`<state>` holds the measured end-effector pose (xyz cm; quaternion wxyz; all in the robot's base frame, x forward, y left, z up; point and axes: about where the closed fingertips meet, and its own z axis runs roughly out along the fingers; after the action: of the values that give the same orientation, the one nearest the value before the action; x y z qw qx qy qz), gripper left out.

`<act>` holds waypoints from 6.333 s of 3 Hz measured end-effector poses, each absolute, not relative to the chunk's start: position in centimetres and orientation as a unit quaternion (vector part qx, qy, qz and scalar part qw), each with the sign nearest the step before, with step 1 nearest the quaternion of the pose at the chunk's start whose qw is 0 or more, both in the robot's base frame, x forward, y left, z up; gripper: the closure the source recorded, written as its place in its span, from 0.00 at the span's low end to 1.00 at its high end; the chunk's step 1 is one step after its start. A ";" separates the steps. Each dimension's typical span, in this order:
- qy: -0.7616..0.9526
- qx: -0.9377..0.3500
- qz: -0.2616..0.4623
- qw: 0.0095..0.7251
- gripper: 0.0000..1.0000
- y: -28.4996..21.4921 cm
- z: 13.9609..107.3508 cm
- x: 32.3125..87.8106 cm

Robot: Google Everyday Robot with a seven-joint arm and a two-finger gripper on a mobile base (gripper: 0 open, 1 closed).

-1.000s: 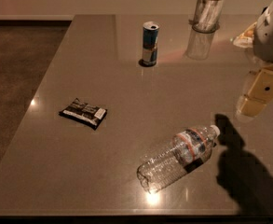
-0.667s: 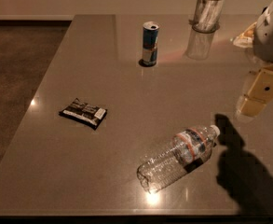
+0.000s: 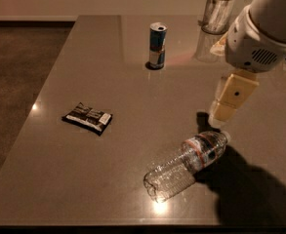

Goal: Move rxbar chocolate near redbull can

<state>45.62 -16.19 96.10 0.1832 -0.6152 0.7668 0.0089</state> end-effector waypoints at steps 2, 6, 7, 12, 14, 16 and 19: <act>0.760 -0.616 0.065 0.197 0.00 -7.4 92.5 46.4; 0.758 -0.615 0.088 0.201 0.00 7.6 85.3 49.2; 0.759 -0.616 0.085 0.195 0.00 9.2 84.4 49.4; 0.761 -0.619 0.089 0.171 1.00 10.6 83.8 49.7; 0.811 -0.532 0.069 0.231 1.00 -1.0 89.9 53.5; 0.841 -0.482 0.068 0.236 1.00 -8.2 91.3 57.4; 0.863 -0.450 0.053 0.224 0.85 -12.4 88.8 62.9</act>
Offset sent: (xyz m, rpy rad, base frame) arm 0.0126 0.1482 -0.0589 0.1728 0.0632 0.0406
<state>62.91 -12.42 88.78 0.2243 -0.4502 0.8627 0.0531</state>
